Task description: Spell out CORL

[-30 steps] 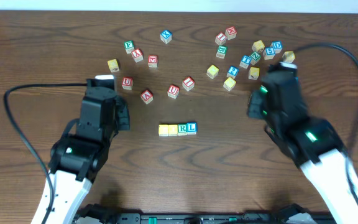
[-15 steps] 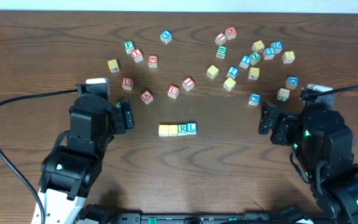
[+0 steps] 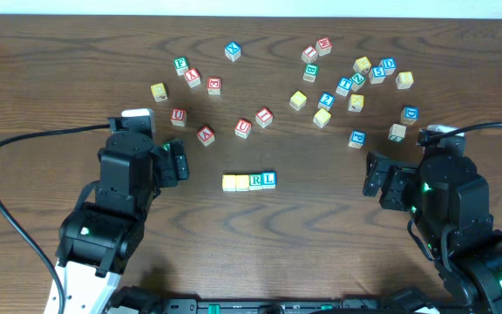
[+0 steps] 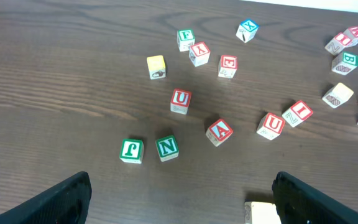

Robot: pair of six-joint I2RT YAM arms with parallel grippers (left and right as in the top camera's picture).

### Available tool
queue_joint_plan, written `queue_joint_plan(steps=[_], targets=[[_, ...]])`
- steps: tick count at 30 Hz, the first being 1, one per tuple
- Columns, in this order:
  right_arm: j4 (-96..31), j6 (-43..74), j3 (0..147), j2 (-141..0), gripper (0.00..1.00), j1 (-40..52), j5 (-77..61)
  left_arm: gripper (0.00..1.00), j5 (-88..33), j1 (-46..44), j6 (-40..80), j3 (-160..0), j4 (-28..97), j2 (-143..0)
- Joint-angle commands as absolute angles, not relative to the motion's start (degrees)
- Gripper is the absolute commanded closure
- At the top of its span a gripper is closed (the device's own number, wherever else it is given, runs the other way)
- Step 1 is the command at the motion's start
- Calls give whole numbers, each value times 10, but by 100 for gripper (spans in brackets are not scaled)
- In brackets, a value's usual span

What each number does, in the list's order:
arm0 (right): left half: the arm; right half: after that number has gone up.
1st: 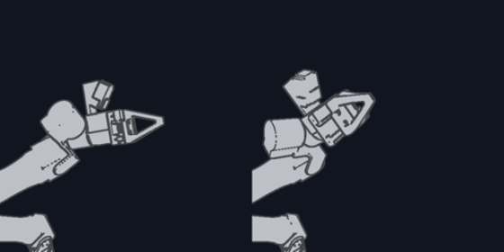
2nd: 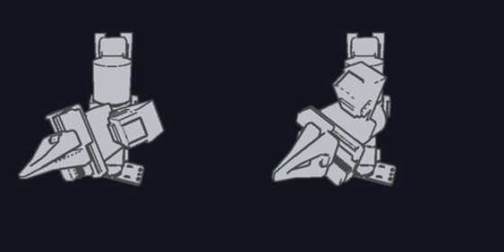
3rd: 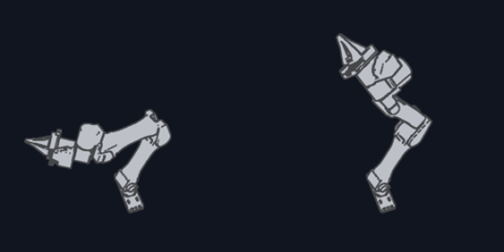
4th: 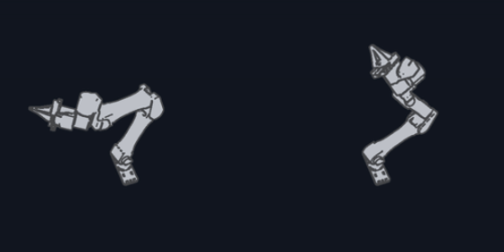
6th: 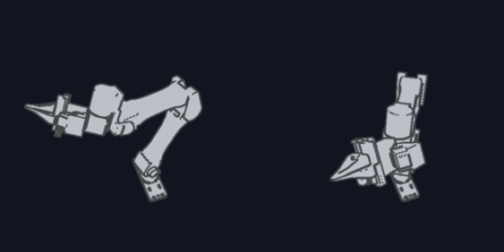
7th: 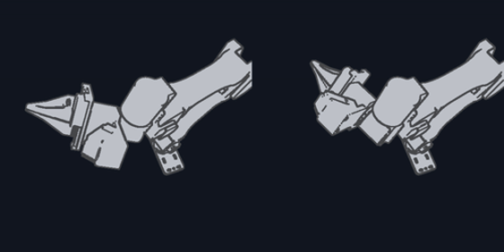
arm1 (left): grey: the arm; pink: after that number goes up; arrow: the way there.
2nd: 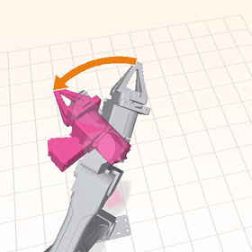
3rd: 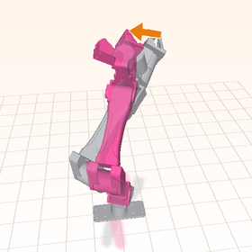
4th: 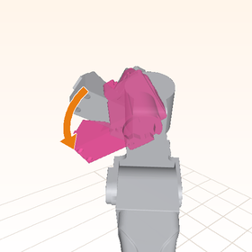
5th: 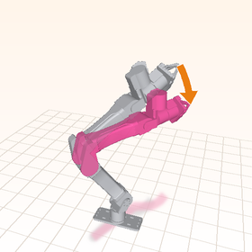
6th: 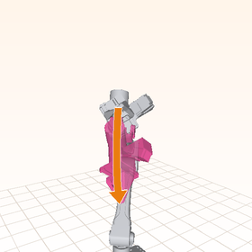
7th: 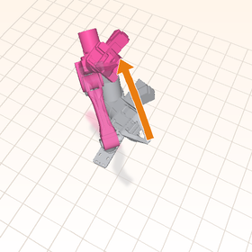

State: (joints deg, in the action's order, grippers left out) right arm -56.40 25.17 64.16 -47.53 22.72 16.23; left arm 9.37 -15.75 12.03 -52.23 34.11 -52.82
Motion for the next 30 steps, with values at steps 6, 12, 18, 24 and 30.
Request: queue_joint_plan(steps=[6, 12, 18, 24, 30], targets=[[-567, 248, 648, -476, 1, 226, 161, 8, 95, -155, 119, -524, 343, -551], [-566, 248, 648, -476, 1, 226, 161, 8, 97, -155, 95, -524, 342, -553], [-567, 248, 648, -476, 1, 226, 161, 8, 97, -155, 95, -524, 342, -553], [-567, 248, 648, -476, 1, 226, 161, 8, 96, -155, 95, -524, 343, -553], [-567, 248, 648, -476, 1, 226, 161, 8, 84, -155, 95, -524, 343, -553]])
